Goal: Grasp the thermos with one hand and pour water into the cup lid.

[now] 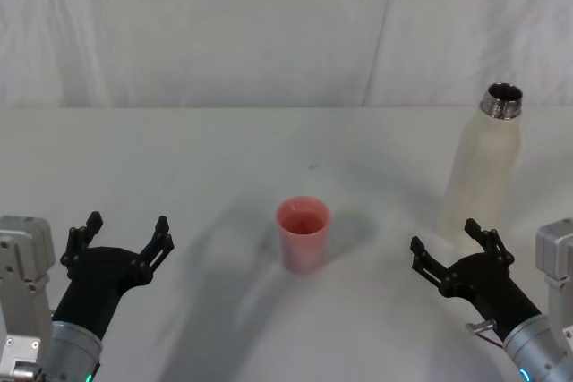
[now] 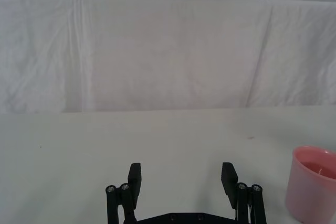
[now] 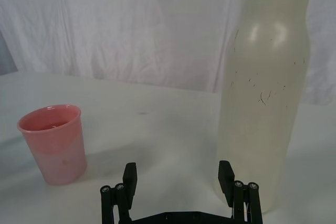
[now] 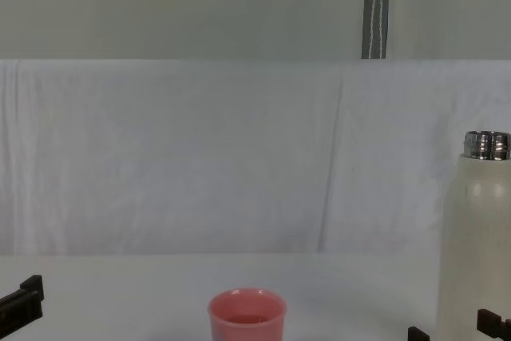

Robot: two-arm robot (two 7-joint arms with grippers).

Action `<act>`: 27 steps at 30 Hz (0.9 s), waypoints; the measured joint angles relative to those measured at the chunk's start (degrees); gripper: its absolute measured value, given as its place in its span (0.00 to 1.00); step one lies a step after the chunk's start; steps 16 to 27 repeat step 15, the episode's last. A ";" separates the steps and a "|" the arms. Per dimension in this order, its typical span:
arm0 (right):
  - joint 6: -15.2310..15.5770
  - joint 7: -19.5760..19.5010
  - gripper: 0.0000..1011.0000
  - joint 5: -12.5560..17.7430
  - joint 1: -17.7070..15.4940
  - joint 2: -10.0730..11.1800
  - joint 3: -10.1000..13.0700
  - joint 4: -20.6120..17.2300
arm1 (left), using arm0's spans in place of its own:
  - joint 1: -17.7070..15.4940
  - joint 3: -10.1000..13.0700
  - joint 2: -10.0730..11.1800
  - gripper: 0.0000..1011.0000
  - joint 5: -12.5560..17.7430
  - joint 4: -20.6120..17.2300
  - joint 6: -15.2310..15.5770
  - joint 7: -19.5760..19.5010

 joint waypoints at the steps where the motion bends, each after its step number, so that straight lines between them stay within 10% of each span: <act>1: 0.00 0.00 0.99 0.00 0.00 0.00 0.00 0.00 | 0.00 0.00 0.00 0.99 0.00 0.00 0.00 0.00; 27: 0.00 0.00 0.99 0.00 0.00 0.00 0.00 0.00 | 0.00 0.00 0.00 0.99 0.00 0.00 0.00 0.00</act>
